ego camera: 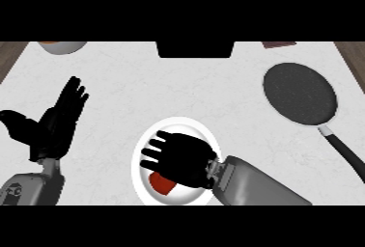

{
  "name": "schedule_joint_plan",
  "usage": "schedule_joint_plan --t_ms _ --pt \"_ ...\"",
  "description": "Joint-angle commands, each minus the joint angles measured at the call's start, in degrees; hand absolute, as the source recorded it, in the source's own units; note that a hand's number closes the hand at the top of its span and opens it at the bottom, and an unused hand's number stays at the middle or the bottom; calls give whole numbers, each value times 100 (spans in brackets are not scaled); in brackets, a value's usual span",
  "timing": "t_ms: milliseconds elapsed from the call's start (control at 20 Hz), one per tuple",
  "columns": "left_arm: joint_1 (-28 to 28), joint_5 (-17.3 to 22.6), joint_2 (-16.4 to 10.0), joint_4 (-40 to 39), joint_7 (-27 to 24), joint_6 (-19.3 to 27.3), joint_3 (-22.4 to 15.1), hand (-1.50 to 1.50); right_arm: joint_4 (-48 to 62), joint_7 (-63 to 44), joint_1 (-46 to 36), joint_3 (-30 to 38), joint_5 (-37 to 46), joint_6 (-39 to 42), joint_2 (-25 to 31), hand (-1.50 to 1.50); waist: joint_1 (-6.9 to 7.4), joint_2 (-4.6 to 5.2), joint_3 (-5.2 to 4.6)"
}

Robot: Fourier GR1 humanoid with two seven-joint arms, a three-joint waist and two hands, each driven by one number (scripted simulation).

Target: Pick the lemon from the plate and place it in the pan

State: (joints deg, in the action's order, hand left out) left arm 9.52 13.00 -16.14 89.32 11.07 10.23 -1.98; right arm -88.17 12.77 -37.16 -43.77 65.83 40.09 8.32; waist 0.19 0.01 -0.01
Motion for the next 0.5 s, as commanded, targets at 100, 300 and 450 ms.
schedule_joint_plan --t_ms 100,300,450 --pt "111 -152 191 -193 -22 -64 64 0 740 298 107 -87 579 -354 -254 -150 1 4 0" --pt "-252 -309 282 330 88 -1 -25 0 1146 586 310 -37 818 -833 -337 -150 16 -1 1" --pt "-53 -156 136 227 278 -243 268 0 1192 808 63 405 876 -577 -473 -150 11 -1 1"
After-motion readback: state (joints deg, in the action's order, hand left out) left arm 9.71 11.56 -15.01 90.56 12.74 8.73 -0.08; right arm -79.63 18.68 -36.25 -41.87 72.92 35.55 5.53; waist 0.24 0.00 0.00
